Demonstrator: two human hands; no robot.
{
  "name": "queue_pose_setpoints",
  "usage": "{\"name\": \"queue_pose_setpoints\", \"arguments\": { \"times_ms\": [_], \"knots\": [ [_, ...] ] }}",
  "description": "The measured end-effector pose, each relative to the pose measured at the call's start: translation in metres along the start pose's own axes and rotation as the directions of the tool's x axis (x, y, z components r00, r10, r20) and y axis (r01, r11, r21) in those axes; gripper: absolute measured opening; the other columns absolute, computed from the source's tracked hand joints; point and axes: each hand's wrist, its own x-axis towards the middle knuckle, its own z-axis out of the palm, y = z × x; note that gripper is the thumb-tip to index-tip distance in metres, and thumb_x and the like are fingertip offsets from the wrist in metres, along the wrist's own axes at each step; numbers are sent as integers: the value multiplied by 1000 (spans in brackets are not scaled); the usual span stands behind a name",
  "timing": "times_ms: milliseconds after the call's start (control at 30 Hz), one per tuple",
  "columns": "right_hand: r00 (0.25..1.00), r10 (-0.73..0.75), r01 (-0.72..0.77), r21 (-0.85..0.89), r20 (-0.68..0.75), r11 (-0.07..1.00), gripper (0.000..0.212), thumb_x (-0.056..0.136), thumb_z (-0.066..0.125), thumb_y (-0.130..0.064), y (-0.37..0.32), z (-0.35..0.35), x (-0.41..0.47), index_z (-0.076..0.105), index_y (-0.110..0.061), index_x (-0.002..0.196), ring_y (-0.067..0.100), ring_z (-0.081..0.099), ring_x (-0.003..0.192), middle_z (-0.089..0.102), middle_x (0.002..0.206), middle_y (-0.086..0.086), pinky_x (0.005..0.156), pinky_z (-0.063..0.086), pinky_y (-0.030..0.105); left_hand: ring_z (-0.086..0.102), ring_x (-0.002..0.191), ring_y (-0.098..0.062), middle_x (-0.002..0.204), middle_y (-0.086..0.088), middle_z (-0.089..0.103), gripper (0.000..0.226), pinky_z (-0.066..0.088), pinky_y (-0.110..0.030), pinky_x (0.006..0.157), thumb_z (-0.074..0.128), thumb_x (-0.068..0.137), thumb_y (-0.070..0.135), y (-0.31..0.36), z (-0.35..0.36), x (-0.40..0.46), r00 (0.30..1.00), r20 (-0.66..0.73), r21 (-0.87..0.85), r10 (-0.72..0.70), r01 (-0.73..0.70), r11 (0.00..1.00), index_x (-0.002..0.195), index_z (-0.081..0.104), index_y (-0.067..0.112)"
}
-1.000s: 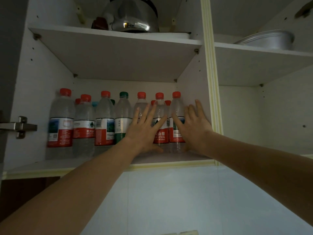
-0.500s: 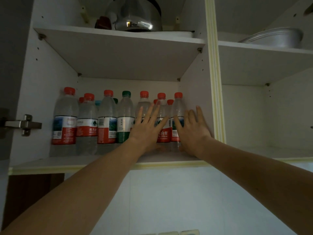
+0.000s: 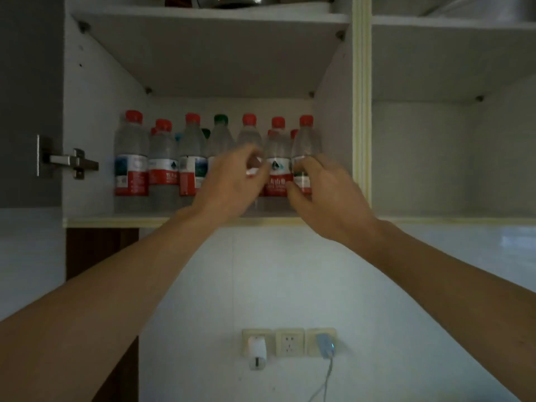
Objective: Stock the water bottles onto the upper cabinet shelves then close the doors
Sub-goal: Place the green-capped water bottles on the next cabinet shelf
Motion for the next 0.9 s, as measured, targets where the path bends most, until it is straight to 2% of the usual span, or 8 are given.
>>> {"name": "queue_pose_setpoints", "arguments": {
  "times_ms": [133, 267, 367, 467, 567, 667, 767, 900],
  "knots": [
    [999, -8, 1, 226, 31, 974, 24, 96, 60, -21, -12, -17, -59, 64, -13, 118, 17, 61, 102, 64, 115, 1, 78, 51, 28, 62, 82, 8, 90, 15, 64, 9, 49, -7, 66, 58, 100, 28, 33, -20, -45, 983, -130, -245, -130, 95, 965, 101, 64, 22],
    [963, 164, -232, 346, 212, 909, 19, 95, 61, -23, -20, -22, -125, 68, -18, 113, 2, 62, 98, 66, 109, -9, 75, 50, 11, 67, 76, -9, 88, 3, 68, 11, 56, -21, 62, 56, 101, 29, 53, -9, -99, 968, -2, -345, -252, 235, 908, 95, 64, 24],
    [861, 344, -478, 368, 374, 797, 16, 92, 62, -29, -19, -20, -172, 71, -23, 104, 0, 65, 94, 69, 97, -17, 79, 55, 18, 68, 70, -9, 85, 3, 70, 18, 57, -25, 59, 55, 100, 33, 56, 9, -142, 916, 169, -328, -363, 400, 856, 97, 65, 19],
    [691, 459, -702, 368, 558, 610, 12, 93, 63, -28, -16, -12, -222, 72, -24, 99, 9, 72, 87, 72, 96, -9, 72, 63, 33, 70, 66, -11, 81, 2, 72, 23, 59, -30, 57, 55, 100, 35, 50, 28, -189, 848, 324, -275, -420, 509, 816, 97, 67, 16],
    [500, 510, -844, 262, 700, 468, 11, 93, 64, -26, -12, -2, -281, 72, -21, 100, 12, 74, 81, 75, 92, -2, 69, 64, 35, 71, 63, -15, 81, -3, 74, 24, 60, -36, 56, 58, 99, 34, 44, 51, -239, 718, 496, -208, -487, 643, 737, 97, 68, 13],
    [327, 519, -900, 93, 790, 426, 13, 91, 67, -26, -3, 8, -346, 71, -20, 103, 12, 75, 78, 76, 91, -1, 64, 62, 29, 72, 64, -17, 85, -6, 75, 20, 59, -33, 56, 61, 98, 33, 40, 75, -298, 522, 669, -111, -530, 775, 622, 95, 67, 13],
    [206, 523, -885, -70, 827, 461, 19, 92, 67, -26, 8, 16, -405, 67, -20, 110, 11, 73, 77, 73, 101, 0, 64, 60, 24, 73, 68, -13, 85, 0, 75, 21, 58, -25, 56, 65, 95, 38, 40, 98, -360, 335, 773, 32, -538, 827, 561, 96, 69, 17],
    [90, 527, -797, -256, 845, 547, 35, 90, 69, -33, 27, 26, -455, 66, -17, 122, 13, 66, 93, 68, 112, 1, 84, 57, 33, 72, 78, -14, 95, -1, 73, 26, 57, -23, 59, 67, 94, 38, 45, 131, -424, 160, 841, 155, -517, 844, 514, 105, 67, 15]
  ]
}}
